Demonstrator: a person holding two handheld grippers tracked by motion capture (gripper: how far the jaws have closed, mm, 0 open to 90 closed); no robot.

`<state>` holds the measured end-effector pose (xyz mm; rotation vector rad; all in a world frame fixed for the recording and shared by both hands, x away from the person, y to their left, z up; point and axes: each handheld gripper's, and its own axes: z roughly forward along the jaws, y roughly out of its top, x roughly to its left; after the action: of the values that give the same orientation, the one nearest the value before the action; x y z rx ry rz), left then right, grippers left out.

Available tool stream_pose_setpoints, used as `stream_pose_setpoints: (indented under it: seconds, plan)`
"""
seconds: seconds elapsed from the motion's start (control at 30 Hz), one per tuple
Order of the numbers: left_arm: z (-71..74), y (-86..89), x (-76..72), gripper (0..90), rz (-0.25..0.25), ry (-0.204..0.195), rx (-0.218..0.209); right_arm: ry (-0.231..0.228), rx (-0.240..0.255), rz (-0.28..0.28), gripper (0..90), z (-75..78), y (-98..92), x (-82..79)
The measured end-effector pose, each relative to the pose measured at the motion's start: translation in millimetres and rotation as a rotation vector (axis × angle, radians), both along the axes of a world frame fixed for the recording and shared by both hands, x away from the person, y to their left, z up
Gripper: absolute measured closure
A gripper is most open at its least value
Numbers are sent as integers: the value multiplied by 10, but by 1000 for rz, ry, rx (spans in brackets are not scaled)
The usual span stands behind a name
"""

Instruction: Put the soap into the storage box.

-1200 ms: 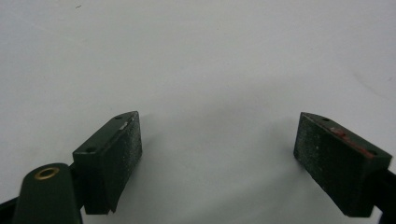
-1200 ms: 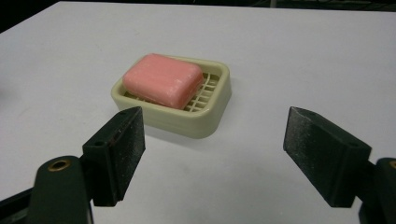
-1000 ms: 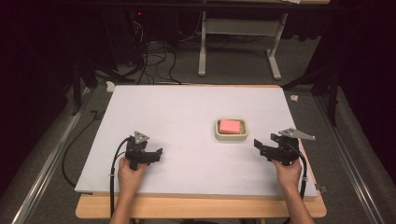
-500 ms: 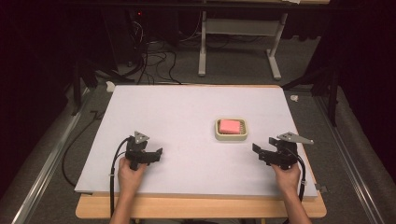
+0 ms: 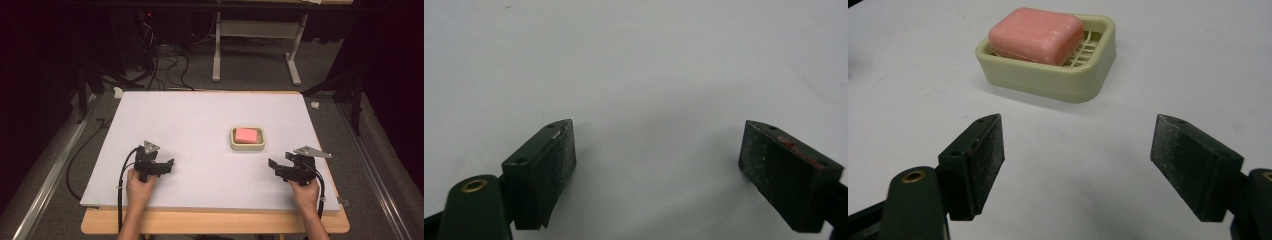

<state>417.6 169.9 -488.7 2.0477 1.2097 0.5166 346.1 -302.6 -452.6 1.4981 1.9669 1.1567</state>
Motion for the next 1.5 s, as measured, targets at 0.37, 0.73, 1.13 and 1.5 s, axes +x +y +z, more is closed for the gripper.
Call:
stream_pose_setpoints:
  seconds: [0.37, 0.73, 1.13, 1.5]
  plan:
    - [0, 0, 0, 158, 0, 0, 0, 30, -13, 9, 236, -99, 50, 15]
    - [0, -1, -1, 158, 0, 0, 1, 59, -37, 20, 242, -203, 116, 47]
    - [0, 0, 0, 157, 0, 0, 0, 80, -68, 15, 246, -254, 159, 89]
    - [0, 0, 0, 158, 0, 0, 0, 94, -126, 6, 244, -279, 220, 112]
